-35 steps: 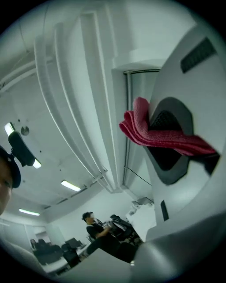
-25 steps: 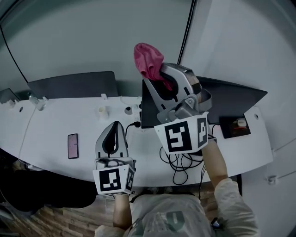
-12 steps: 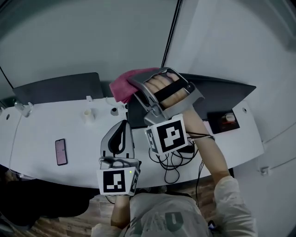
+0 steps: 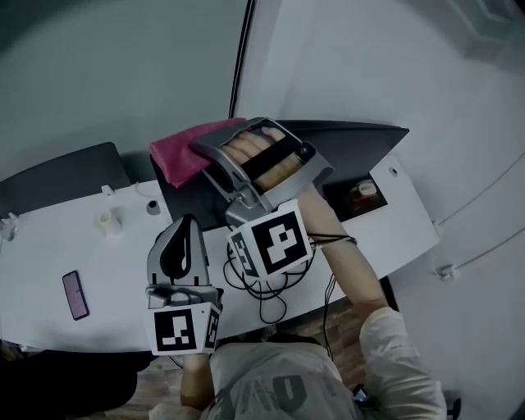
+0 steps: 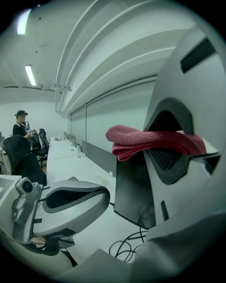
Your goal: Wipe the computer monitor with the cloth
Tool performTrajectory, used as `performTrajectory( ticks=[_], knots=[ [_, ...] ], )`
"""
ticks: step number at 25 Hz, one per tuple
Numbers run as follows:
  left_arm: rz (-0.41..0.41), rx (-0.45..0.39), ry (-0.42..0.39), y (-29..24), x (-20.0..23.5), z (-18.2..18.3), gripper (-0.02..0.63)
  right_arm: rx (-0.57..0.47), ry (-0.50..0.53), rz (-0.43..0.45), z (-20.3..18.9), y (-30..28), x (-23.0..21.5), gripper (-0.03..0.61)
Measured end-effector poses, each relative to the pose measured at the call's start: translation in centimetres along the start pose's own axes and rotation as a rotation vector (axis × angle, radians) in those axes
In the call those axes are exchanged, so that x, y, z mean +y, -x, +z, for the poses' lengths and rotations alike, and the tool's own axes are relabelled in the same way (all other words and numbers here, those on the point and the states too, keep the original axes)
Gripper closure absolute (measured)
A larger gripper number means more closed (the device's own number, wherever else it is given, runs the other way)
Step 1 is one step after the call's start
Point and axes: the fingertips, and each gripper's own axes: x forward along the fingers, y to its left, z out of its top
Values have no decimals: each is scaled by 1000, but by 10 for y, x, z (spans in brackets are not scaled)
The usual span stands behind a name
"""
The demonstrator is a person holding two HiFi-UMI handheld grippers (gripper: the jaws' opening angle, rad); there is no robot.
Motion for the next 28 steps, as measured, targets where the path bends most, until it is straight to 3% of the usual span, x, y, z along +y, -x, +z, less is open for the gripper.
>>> performTrajectory(
  ticks=[9,18,28],
  knots=[
    [-70,24,-82,-41,-73,-10,600,43,-84,20,-85,40,13,525],
    [-127,5,-56,-98,-179,-28,598,116,-106,56,-209,93,32,525],
    [-192,-16,-50,-138,-271,-52,600,217,-110,110,-321,135,57,525]
  ],
)
